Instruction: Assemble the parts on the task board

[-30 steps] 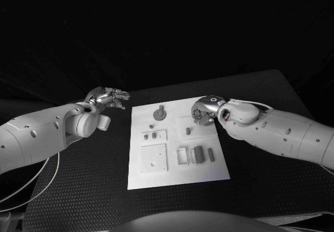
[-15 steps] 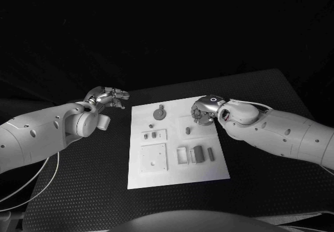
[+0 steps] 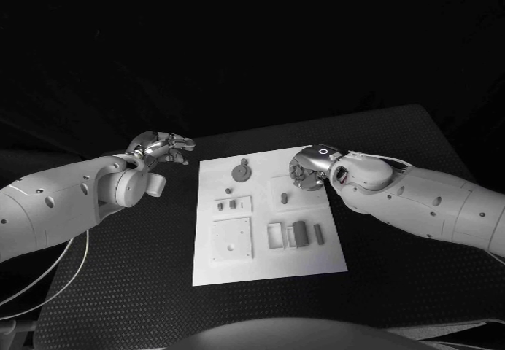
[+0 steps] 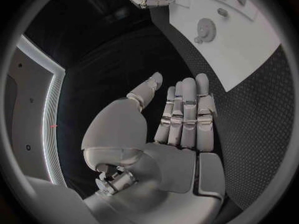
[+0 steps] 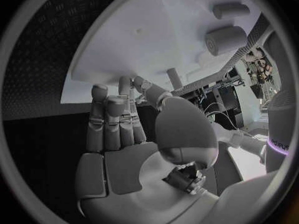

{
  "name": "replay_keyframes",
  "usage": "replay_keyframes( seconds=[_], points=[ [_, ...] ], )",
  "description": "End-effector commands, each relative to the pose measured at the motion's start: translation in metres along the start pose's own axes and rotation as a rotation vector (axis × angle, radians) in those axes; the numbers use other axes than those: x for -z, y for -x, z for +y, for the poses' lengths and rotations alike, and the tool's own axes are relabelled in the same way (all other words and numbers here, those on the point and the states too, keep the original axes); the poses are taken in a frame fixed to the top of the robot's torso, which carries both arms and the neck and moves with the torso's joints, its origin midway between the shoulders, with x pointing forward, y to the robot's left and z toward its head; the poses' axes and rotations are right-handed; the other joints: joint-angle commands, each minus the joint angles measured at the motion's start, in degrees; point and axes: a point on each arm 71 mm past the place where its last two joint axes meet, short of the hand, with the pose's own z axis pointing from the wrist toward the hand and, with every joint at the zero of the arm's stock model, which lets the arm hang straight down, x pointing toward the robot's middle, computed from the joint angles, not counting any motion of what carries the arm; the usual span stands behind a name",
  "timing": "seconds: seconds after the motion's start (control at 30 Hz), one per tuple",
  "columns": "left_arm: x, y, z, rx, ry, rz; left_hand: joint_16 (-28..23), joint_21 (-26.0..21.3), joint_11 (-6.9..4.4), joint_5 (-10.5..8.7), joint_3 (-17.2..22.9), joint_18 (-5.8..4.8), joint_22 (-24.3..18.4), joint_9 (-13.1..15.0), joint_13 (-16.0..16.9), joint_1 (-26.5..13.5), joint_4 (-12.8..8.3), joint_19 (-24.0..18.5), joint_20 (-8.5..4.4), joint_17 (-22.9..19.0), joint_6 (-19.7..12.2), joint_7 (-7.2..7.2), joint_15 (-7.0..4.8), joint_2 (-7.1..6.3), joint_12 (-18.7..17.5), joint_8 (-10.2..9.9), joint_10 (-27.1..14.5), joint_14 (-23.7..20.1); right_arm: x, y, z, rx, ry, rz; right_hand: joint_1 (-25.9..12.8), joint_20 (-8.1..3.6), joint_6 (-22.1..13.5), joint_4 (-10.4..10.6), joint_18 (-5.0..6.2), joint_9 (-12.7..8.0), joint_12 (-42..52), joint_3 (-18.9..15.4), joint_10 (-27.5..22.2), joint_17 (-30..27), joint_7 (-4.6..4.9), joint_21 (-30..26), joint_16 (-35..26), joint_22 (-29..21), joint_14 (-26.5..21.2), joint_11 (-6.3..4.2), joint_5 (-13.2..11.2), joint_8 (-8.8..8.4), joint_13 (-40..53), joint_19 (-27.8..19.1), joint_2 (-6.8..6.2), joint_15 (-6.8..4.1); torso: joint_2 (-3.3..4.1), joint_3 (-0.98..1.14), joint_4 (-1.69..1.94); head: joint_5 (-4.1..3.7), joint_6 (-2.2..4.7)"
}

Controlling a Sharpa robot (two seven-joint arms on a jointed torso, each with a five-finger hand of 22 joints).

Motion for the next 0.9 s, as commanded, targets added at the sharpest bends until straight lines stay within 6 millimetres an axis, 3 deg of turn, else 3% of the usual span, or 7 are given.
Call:
replay_keyframes(
  seconds=[0.03,0.9],
  points=[
    [-0.001,-0.002,-0.002,-0.001,-0.010,0.012,-0.35,-0.28,0.10,-0.07,-0.33,0.60,-0.09,-0.06,0.08,0.06,0.05,0.31,-0.12,0.07,-0.49,0.01,-0.05,0.31,0.37,0.25,-0.07,0.42,0.001,-0.001,0.003,0.004,0.009,-0.003,-0.15,-0.20,0.51,-0.39,0.75,0.24,0.30,0.08,0.48,0.07,0.11,0.23,0.22,1.07,0.24,-0.02,0.14,0.30,-0.01,0.09,0.50,-0.38,0.00,-0.01,-0.01,0.06,0.03],
    [-0.001,-0.001,-0.001,0.000,-0.010,0.012,-0.37,-0.38,0.08,-0.14,-0.97,0.62,-0.08,-0.17,0.14,-0.69,0.08,0.66,-0.18,0.25,-0.61,0.06,-0.08,0.39,0.37,0.27,-0.12,0.71,0.005,0.013,0.003,-0.004,0.011,-0.040,-0.15,-0.29,0.66,-0.56,0.75,0.34,0.34,0.12,0.65,0.09,0.05,0.28,0.24,1.06,0.39,-0.11,0.16,0.35,0.03,0.24,0.48,-0.47,0.02,0.00,-0.01,0.14,0.28]
  ],
)
